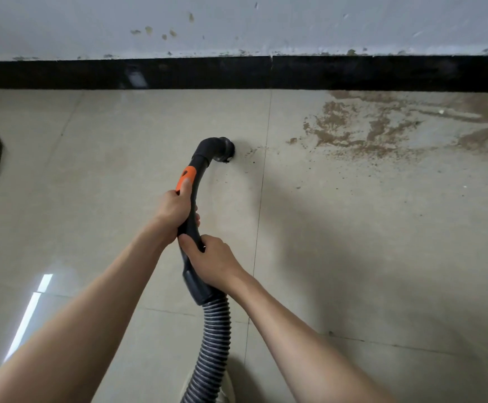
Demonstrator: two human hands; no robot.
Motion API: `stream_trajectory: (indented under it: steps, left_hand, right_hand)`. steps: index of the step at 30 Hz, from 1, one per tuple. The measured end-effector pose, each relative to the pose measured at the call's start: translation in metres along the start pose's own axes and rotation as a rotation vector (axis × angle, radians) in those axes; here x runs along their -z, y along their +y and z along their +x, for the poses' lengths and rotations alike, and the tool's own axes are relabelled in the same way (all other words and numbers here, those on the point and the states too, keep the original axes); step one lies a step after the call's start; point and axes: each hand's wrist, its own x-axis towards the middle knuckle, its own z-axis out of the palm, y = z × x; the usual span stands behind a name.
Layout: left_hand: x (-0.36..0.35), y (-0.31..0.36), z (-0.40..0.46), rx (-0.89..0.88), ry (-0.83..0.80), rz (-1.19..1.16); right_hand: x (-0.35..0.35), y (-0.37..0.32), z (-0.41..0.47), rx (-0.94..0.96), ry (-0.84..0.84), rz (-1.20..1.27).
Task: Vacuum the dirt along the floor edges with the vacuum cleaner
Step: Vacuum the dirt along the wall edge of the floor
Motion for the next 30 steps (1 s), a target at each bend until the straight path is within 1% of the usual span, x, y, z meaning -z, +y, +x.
stream_trajectory:
  steps: [4, 14, 18, 21, 24, 28, 30]
  left_hand:
    - [-0.021, 0.001, -0.007, -0.027, -0.041, 0.025]
    - [-0.078, 0.018, -0.014, -0.094, -0.16, 0.123]
    - [-0.093, 0.02, -0.014, -0.108, -0.164, 0.139]
    - [-0.09, 0.022, -0.01, -0.096, -0.144, 0.121]
    - [-0.072, 0.018, -0.008, -0.08, -0.071, 0.103]
    - [-0.028, 0.007, -0.005, -0.053, 0.067, 0.056]
    - [-0.002, -0.001, -0.009, -0.026, 0.11, 0.024]
  right_hand:
    - [0.012, 0.013, -0.008, -0.009, 0.04, 0.005]
    - [0.044, 0.038, -0.02, -0.018, 0.21, 0.091]
    - [0.058, 0.041, -0.019, -0.028, 0.235, 0.064]
    - [0.061, 0.037, -0.014, -0.015, 0.202, 0.046]
    - [0.053, 0.029, -0.009, -0.023, 0.115, 0.058]
    - [0.027, 0.012, 0.0, -0.04, -0.015, 0.052]
    - [0.006, 0.004, 0.002, -0.051, -0.099, 0.027]
